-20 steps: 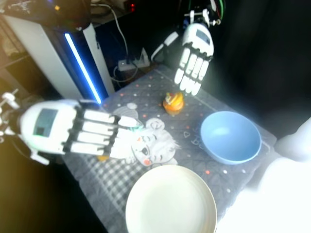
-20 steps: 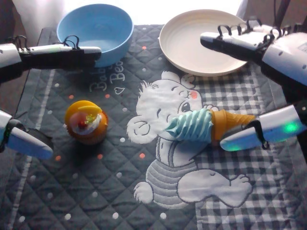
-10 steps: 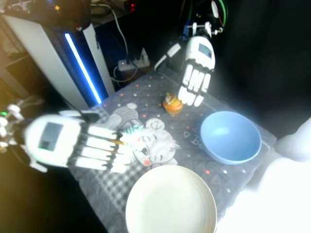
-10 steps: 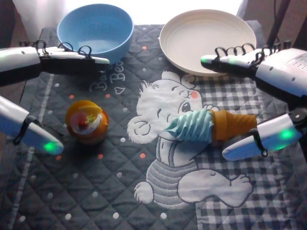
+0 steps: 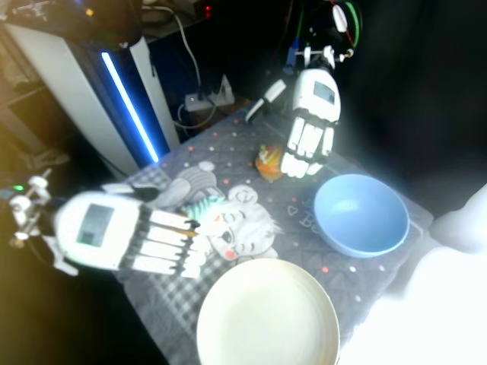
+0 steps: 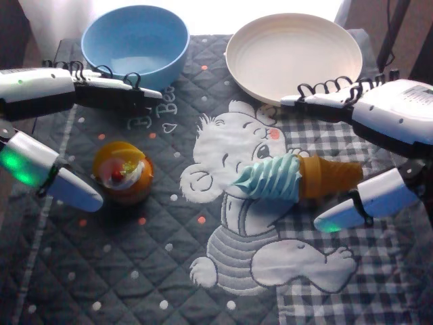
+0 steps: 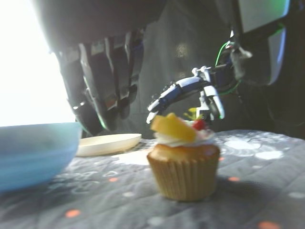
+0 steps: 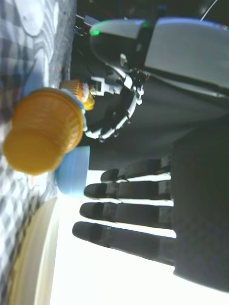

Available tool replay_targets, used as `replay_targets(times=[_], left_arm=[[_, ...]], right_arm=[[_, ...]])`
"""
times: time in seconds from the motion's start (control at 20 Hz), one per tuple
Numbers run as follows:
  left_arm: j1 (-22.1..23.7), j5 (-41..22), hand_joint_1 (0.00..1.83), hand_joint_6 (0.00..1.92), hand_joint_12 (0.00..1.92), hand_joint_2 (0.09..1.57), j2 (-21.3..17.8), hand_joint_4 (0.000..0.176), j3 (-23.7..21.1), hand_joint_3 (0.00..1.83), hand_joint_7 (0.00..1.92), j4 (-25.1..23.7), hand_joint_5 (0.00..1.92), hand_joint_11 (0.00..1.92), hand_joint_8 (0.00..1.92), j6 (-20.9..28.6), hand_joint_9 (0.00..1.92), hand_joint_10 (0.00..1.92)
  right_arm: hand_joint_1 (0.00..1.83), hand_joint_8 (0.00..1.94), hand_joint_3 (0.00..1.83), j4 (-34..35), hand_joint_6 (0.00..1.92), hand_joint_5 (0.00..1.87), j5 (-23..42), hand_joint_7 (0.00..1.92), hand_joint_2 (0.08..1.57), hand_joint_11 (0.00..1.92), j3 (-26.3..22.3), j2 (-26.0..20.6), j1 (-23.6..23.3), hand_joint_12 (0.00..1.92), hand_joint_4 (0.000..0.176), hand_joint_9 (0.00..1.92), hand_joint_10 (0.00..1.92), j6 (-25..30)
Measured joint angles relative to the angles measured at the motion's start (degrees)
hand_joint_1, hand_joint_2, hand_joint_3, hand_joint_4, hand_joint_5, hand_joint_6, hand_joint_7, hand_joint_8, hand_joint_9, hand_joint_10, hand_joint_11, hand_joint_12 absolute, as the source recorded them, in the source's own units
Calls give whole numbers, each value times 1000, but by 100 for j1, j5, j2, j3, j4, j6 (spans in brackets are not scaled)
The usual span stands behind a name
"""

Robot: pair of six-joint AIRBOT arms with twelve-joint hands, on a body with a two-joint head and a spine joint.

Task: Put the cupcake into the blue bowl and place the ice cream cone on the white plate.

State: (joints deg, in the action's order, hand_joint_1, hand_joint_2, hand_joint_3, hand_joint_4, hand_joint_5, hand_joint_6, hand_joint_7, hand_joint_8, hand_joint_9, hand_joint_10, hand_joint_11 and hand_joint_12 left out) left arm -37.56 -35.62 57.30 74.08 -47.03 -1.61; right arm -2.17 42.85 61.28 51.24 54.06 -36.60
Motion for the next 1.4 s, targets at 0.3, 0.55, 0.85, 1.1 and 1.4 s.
replay_targets(times=[0.3, 0.55, 0.85, 1.1, 1.4], left_arm=[[2, 98, 753, 4, 836, 691, 155, 0, 105, 0, 432, -256, 256, 155, 8, 216, 496, 16], [2, 164, 739, 0, 655, 681, 251, 0, 162, 0, 432, -448, 267, 341, 1, 385, 526, 0], [-52, 216, 756, 0, 675, 663, 367, 0, 240, 1, 419, -588, 280, 331, 0, 520, 499, 0], [-127, 280, 772, 3, 659, 663, 367, 0, 245, 0, 390, -649, 267, 285, 5, 570, 458, 7], [-195, 249, 971, 7, 666, 773, 444, 0, 328, 2, 542, -608, 438, 512, 10, 595, 651, 26]], right_arm=[[695, 5, 0, -101, 0, 176, -221, 344, 674, 329, 138, 168, -177, 228, 0, 325, 13, -2], [638, 0, 12, -195, 0, 137, -389, 305, 712, 278, 184, 267, -225, 210, 0, 295, 0, -2], [695, 5, 0, -262, 4, 190, -518, 375, 670, 295, 227, 345, -236, 246, 0, 370, 16, 0], [693, 5, 4, -328, 1, 226, -592, 420, 623, 316, 264, 435, -236, 307, 0, 415, 8, 0], [852, 11, 0, -411, 2, 504, -769, 710, 799, 542, 369, 599, -236, 780, 0, 803, 56, 70]])
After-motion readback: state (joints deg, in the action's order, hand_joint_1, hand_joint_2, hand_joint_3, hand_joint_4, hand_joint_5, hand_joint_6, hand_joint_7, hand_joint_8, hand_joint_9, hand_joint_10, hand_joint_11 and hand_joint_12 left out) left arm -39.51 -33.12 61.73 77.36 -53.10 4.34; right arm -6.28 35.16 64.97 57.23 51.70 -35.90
